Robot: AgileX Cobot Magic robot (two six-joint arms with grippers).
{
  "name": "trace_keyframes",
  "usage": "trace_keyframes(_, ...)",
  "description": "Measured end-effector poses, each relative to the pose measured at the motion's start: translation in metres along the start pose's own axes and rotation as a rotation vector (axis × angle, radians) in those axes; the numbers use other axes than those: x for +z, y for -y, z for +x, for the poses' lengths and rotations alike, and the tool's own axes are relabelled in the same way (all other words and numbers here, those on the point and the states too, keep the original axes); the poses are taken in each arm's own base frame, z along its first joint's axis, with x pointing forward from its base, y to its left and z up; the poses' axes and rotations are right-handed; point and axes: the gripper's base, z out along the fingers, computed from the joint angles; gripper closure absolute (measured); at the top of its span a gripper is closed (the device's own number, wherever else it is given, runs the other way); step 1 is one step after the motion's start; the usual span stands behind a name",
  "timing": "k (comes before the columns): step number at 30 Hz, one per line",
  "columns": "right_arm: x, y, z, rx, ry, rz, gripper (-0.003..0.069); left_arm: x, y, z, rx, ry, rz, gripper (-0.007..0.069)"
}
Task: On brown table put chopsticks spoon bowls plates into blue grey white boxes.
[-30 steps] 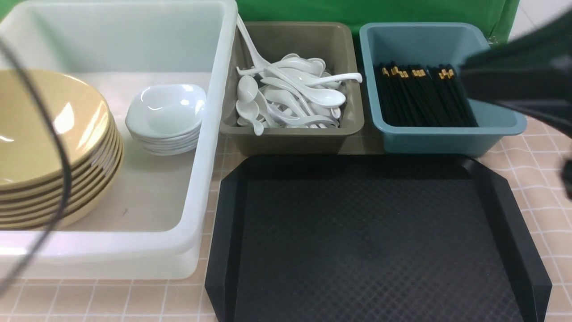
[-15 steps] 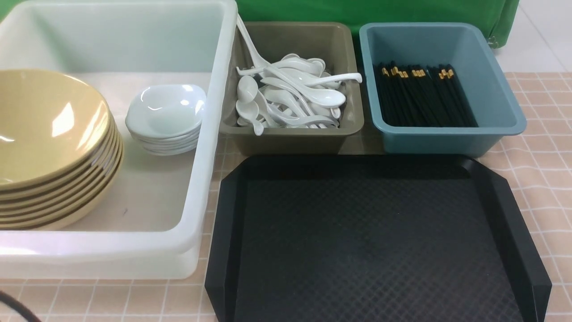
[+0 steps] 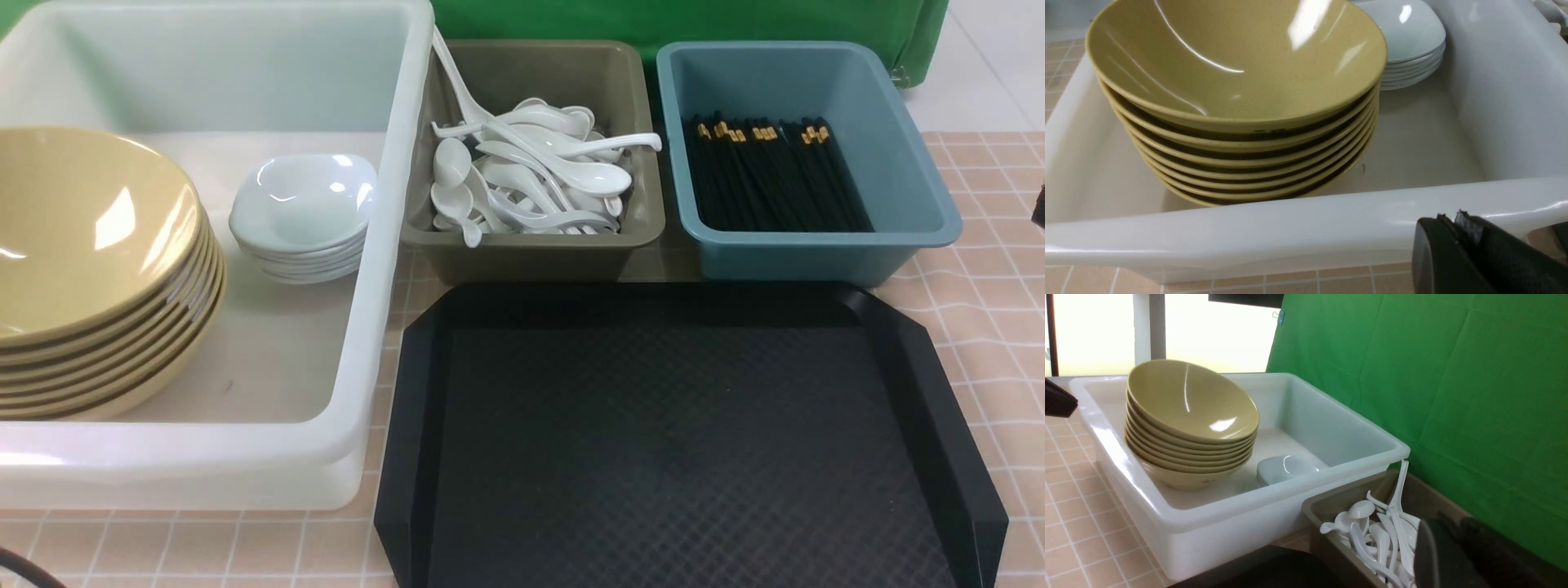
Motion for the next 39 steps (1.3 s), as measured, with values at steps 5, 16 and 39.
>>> trace_keyframes(5,0.001,0.000,0.001,0.000,0.004,0.001,0.0555,0.000,0.000,0.000,0.000,-0.003,0.000,0.0623)
trace_keyframes(16,-0.017,-0.003,0.084,0.187,0.062,0.223,0.0622,0.000,0.000,0.001,0.001,-0.006,-0.001,0.0623)
trace_keyframes(39,-0.058,-0.020,0.232,0.467,-0.234,0.815,0.0624,0.000,0.000,0.001,0.002,-0.006,-0.001,0.0623)
